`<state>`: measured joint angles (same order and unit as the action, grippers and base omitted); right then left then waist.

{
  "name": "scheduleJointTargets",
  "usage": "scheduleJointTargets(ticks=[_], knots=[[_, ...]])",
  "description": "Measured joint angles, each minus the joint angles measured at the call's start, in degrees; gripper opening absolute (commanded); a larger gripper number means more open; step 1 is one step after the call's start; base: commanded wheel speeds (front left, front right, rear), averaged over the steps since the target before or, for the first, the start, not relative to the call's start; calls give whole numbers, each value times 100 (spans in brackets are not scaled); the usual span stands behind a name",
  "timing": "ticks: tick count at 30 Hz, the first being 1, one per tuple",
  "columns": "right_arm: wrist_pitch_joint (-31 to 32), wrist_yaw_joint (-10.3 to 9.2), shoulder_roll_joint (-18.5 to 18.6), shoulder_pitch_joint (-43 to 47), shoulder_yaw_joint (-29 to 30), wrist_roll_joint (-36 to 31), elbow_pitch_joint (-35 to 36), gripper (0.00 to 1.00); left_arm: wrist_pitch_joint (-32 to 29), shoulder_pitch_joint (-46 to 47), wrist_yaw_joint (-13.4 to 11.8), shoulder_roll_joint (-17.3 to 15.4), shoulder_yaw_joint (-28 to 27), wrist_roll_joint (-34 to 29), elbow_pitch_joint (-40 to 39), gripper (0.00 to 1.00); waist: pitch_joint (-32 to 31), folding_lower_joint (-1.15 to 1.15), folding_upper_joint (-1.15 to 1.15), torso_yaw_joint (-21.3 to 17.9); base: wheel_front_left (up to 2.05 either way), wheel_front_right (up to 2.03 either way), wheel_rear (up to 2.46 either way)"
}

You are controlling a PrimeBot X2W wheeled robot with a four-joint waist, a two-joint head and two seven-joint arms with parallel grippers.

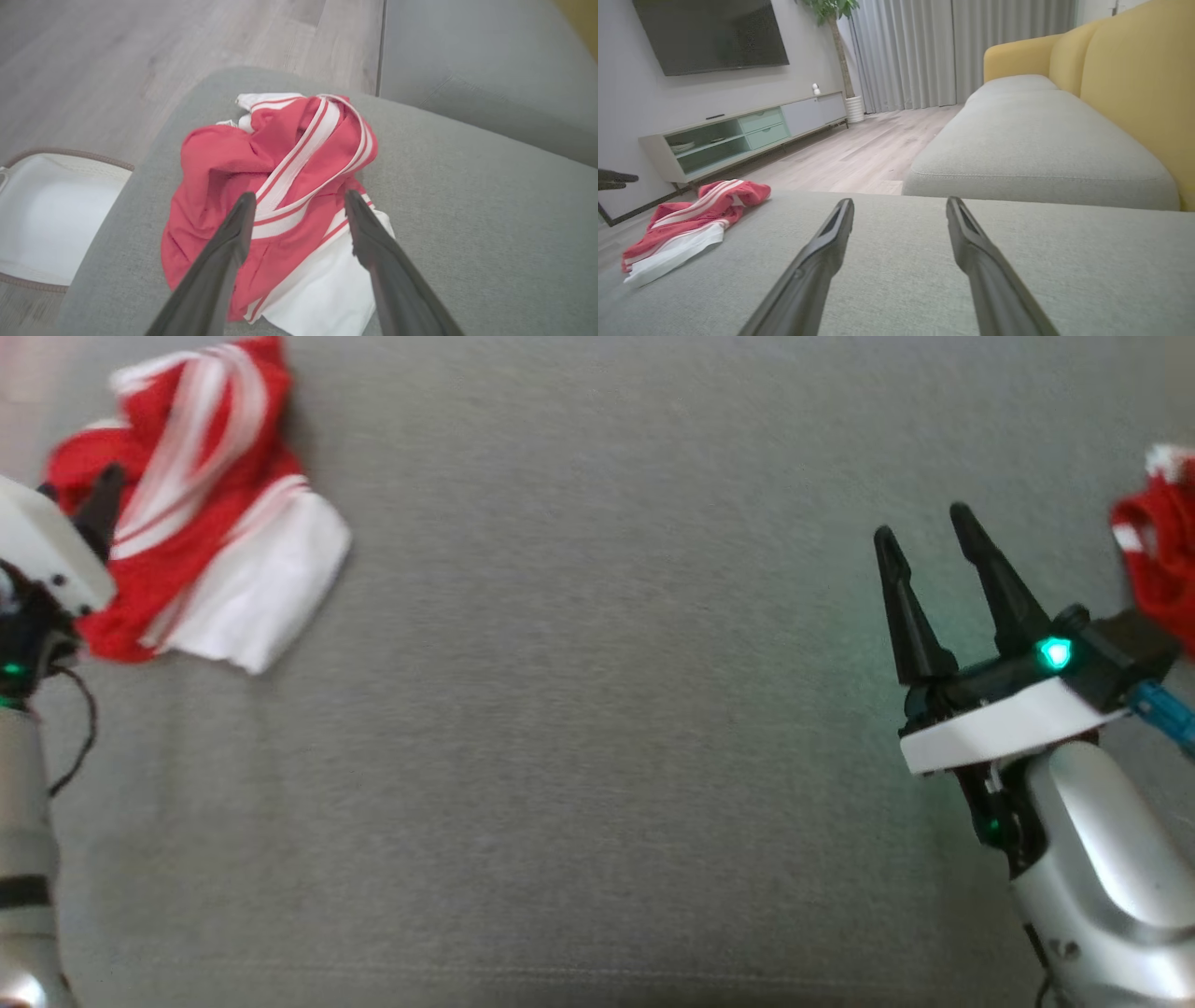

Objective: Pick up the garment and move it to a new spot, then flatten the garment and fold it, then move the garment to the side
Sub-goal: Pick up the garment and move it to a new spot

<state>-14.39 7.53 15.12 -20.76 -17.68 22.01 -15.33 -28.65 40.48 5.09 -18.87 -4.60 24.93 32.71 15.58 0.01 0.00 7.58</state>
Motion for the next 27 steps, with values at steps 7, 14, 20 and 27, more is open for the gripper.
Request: scheduleJointTargets(ticks=[7,14,20,27], knots=[[-8,0,5,-249,-26,111,38,100,-5,236,-65,-309,-175,63,1047,100,500,0,0,-555,0,0,0],[-9,0,8,-275,-4,112,65,100,-87,402,-53,-469,-92,-25,1768,100,846,-1,0,-879,0,0,0],[-9,0,5,-324,7,111,29,100,30,578,33,-493,38,-25,2075,0,769,-1,0,-843,0,0,0],[-21,0,-27,-311,-7,111,-96,100,421,581,156,-501,414,-182,2105,0,415,-1,0,-772,0,0,0]])
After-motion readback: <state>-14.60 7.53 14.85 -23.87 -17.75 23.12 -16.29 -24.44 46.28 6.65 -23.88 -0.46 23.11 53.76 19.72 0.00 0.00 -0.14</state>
